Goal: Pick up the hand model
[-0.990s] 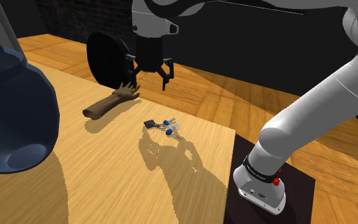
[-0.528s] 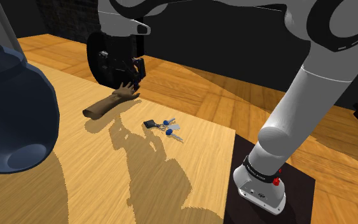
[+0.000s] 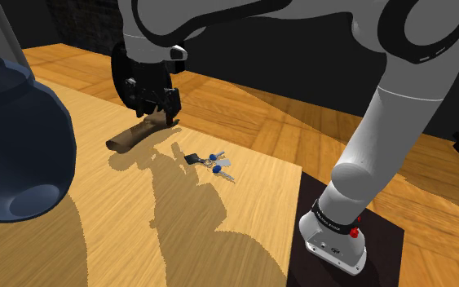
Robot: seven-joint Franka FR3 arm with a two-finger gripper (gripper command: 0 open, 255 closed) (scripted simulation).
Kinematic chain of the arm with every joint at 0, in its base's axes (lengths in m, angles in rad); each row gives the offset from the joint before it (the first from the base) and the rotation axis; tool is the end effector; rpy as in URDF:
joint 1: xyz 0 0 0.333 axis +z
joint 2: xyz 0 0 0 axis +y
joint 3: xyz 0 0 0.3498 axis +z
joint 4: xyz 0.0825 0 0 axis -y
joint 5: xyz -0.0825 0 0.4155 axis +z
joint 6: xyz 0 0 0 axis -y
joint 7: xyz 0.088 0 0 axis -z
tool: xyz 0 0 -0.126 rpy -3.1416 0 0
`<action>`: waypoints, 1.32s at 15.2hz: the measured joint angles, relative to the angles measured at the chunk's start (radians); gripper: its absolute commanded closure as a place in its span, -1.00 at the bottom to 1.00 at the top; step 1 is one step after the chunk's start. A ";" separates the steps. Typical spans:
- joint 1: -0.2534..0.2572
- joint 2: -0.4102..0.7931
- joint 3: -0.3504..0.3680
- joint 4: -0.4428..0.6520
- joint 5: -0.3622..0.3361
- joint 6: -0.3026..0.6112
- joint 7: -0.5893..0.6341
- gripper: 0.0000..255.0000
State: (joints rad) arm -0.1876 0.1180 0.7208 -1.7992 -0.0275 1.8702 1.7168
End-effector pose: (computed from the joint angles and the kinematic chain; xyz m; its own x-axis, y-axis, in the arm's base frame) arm 0.5422 0.2999 0.4947 0.3817 -0.9230 -0.0486 -0.9233 -0.3832 0.0246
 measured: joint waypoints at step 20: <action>-0.001 -0.009 0.001 0.066 0.006 -0.072 -0.003 1.00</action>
State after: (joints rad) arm -0.1889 0.1089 0.7220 -1.7330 -0.0210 1.7978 1.7139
